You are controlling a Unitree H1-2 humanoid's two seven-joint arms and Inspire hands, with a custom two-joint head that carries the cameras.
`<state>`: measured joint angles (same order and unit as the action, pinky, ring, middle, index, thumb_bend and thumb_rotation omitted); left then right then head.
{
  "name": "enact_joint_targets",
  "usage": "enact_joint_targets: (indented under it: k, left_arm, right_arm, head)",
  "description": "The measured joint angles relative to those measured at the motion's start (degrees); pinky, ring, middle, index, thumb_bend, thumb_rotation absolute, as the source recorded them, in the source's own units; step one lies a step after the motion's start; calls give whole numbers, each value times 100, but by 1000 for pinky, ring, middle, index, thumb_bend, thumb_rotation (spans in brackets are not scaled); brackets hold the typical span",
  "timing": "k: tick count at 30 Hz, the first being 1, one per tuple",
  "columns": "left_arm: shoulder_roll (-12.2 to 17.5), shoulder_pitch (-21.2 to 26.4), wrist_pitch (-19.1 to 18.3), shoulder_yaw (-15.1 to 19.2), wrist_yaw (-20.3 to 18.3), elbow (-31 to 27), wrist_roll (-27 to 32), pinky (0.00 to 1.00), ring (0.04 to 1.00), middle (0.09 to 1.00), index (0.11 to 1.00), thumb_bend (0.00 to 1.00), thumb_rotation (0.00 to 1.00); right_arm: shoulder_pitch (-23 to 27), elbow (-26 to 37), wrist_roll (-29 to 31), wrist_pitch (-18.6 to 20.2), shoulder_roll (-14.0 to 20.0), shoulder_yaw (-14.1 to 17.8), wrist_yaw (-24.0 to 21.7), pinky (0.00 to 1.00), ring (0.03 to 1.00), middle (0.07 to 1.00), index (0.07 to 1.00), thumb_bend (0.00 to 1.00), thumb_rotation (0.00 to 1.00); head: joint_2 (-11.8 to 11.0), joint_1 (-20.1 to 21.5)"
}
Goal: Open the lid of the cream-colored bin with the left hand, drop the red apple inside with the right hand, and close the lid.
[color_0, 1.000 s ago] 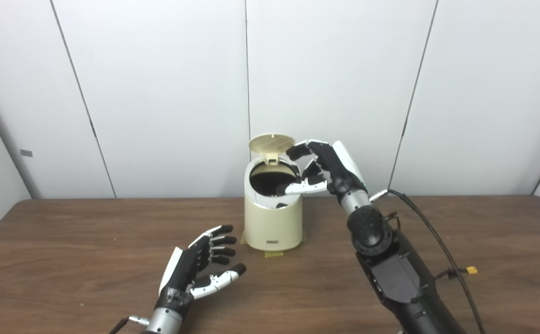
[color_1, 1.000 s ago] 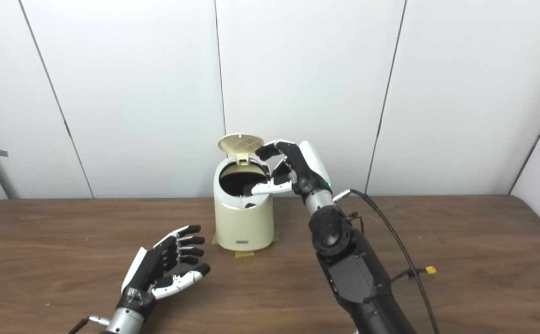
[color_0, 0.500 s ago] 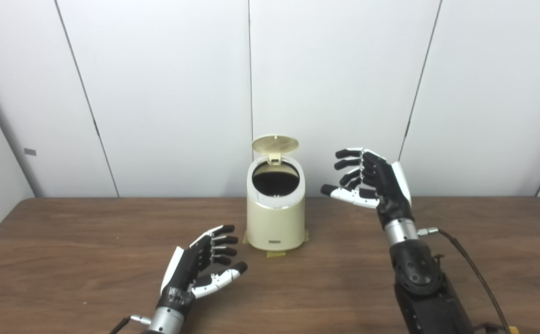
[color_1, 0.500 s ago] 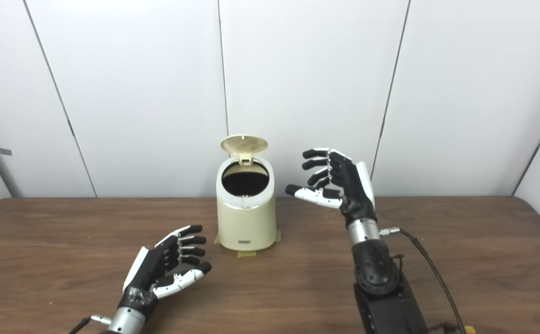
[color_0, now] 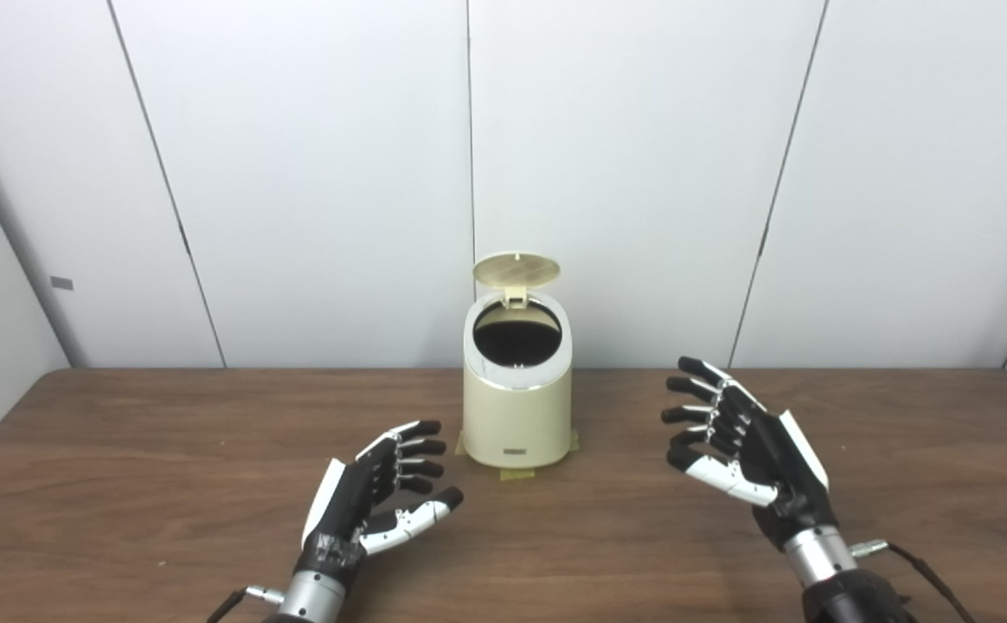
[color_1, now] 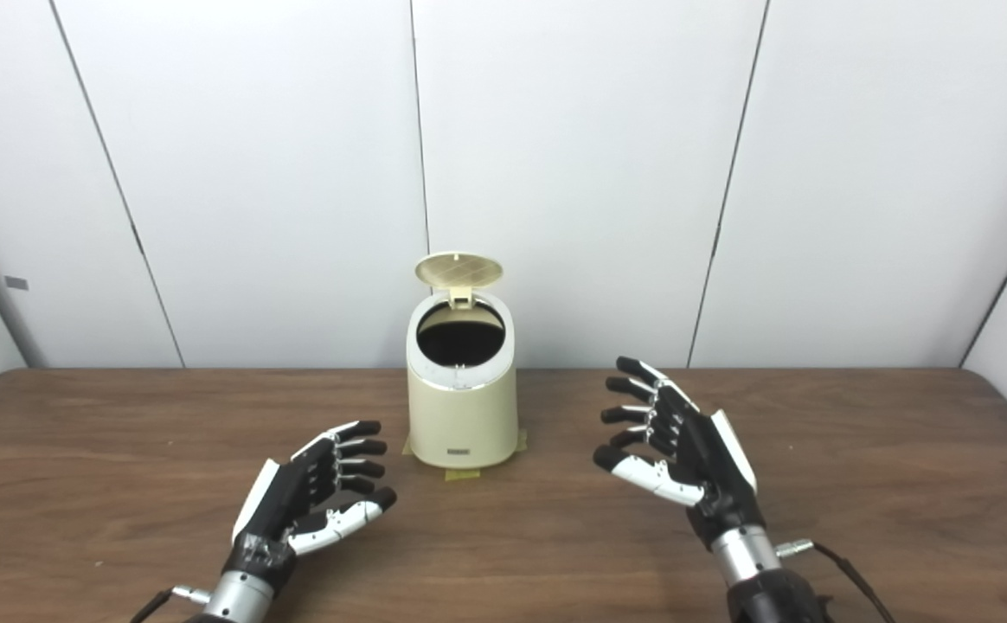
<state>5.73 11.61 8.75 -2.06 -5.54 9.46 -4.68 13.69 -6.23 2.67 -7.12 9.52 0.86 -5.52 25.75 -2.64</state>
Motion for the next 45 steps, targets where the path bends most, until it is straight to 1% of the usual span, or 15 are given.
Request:
enact_joint_targets:
  k: [3, 4, 7, 9, 10, 12, 16, 21, 24, 28, 32, 37, 40, 42, 45]
  left_arm:
    - [-10, 3, 187, 18, 3, 22, 53, 620, 677, 739, 787, 691, 138]
    - [-23, 4, 284, 39, 9, 33, 83, 592, 668, 734, 773, 672, 95]
    - [-115, 21, 750, 200, 85, 102, 251, 572, 663, 725, 758, 618, 55]
    - [-133, 72, 1004, 270, 146, 177, 274, 581, 674, 732, 766, 620, 94]
    - [-118, 100, 1058, 280, 149, 209, 270, 603, 694, 747, 780, 640, 152]
    - [-45, 130, 1072, 278, 114, 223, 263, 631, 719, 768, 793, 666, 193]
    - [255, 335, 750, 316, 17, 41, 261, 676, 761, 815, 829, 709, 254]
    - [712, 1084, 35, 386, -53, -410, 221, 743, 841, 874, 871, 789, 308]
    - [826, 1519, -315, 311, -140, -412, 147, 768, 867, 897, 885, 807, 315]
    - [858, 1871, -584, 90, -308, -343, -33, 785, 883, 894, 885, 788, 263]
    - [917, 2260, -693, -66, -403, -44, -263, 808, 909, 906, 896, 796, 260]
    - [1019, 2965, -836, -158, -447, 469, -405, 849, 931, 944, 907, 813, 238]
    - [1021, 3365, -841, -341, -480, 747, -543, 886, 947, 967, 921, 815, 284]
    - [1018, 3550, -844, -532, -515, 941, -755, 895, 953, 972, 915, 859, 325]
    - [1012, 3725, -860, -766, -483, 1217, -1166, 853, 944, 954, 908, 885, 370]
  right_arm:
    - [-77, -42, 32, -191, -57, 72, 9, 533, 681, 804, 854, 800, 464]
    - [-94, -63, 45, -241, -73, 103, 12, 532, 678, 803, 848, 797, 458]
    - [-136, -154, 123, -316, -133, 219, 32, 529, 678, 803, 842, 785, 453]
    - [-170, -226, 153, -329, -166, 252, 40, 530, 677, 802, 840, 778, 445]
    - [-190, -236, 164, -334, -186, 257, 41, 529, 673, 797, 833, 781, 438]
    - [-210, -245, 178, -340, -263, 282, 55, 543, 678, 796, 827, 797, 441]
    - [-243, -244, 118, -339, -389, 330, 231, 569, 680, 784, 799, 820, 444]
    - [-253, -244, 23, -345, -447, 324, 318, 565, 678, 784, 794, 816, 433]
    - [-251, -245, -4, -348, -444, 326, 345, 566, 684, 788, 797, 816, 434]
    - [-258, -243, -175, -347, -412, 325, 392, 546, 684, 783, 799, 815, 456]
    - [-279, -244, -228, -347, -362, 324, 397, 541, 684, 777, 793, 816, 448]
    - [-279, -235, -308, -345, -336, 321, 401, 530, 675, 774, 786, 821, 451]
    - [-281, -213, -308, -345, -339, 321, 401, 530, 671, 774, 787, 816, 448]
    - [-281, -209, -307, -345, -338, 321, 400, 521, 663, 775, 783, 802, 439]
    - [-284, -200, -303, -346, -335, 318, 395, 511, 657, 774, 772, 796, 434]
  head:
    - [-9, -18]
    - [-9, -18]
    - [-9, -79]
    - [-18, -97]
    - [-44, -105]
    - [-35, -114]
    - [-44, -106]
    - [-70, -123]
    - [-88, -141]
    - [-88, -123]
    - [-88, -114]
    - [-97, -97]
    - [-97, -88]
    - [-105, -79]
    - [-106, -62]
